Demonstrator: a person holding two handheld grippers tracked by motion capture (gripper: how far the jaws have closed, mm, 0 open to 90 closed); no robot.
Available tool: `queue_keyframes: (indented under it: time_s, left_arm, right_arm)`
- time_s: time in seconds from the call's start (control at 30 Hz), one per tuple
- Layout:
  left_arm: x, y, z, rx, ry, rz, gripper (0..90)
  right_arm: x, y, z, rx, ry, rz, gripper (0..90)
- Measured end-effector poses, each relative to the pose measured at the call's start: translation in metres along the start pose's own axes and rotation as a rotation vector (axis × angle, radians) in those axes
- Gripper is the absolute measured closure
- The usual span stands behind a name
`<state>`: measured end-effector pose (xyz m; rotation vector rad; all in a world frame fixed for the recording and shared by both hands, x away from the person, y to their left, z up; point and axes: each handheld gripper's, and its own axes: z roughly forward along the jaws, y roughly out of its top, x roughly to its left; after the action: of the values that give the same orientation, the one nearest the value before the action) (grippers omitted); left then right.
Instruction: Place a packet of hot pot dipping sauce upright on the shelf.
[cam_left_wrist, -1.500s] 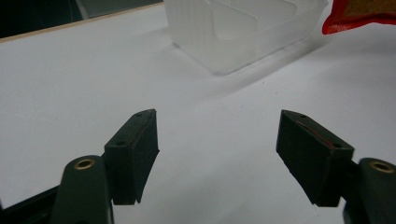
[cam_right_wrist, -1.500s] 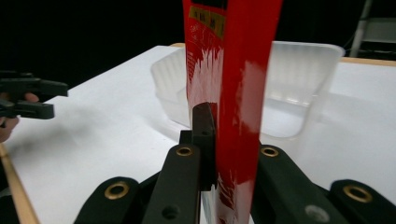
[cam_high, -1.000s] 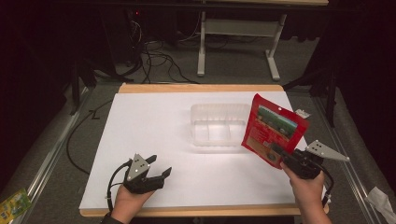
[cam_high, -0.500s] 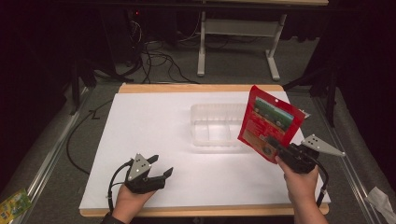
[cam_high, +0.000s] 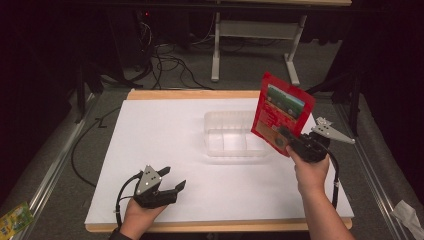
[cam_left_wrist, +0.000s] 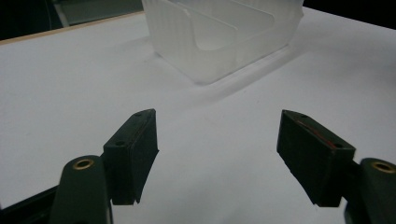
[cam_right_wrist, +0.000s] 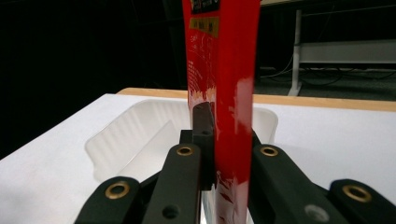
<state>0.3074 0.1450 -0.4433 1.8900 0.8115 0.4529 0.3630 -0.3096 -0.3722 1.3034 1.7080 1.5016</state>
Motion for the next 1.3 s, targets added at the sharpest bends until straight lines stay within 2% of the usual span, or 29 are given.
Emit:
queue_keyframes:
  time_s: [0.27,0.57,0.9,1.3]
  left_arm:
    - [0.0,0.0,-0.002,-0.012,-0.001,-0.003,29.8]
    - [-0.001,0.0,-0.002,-0.011,-0.015,-0.003,29.9]
    - [0.0,0.0,-0.001,-0.014,-0.021,-0.007,29.9]
    - [0.001,0.0,-0.002,-0.023,-0.023,-0.015,29.9]
  right_arm:
    - [0.004,0.008,0.02,-0.004,-0.032,-0.001,86.5]
    - [0.008,0.009,0.037,-0.006,-0.064,0.001,86.5]
    - [0.005,0.004,0.057,-0.003,-0.124,0.003,86.5]
    - [0.005,-0.003,0.072,0.015,-0.155,0.0,86.6]
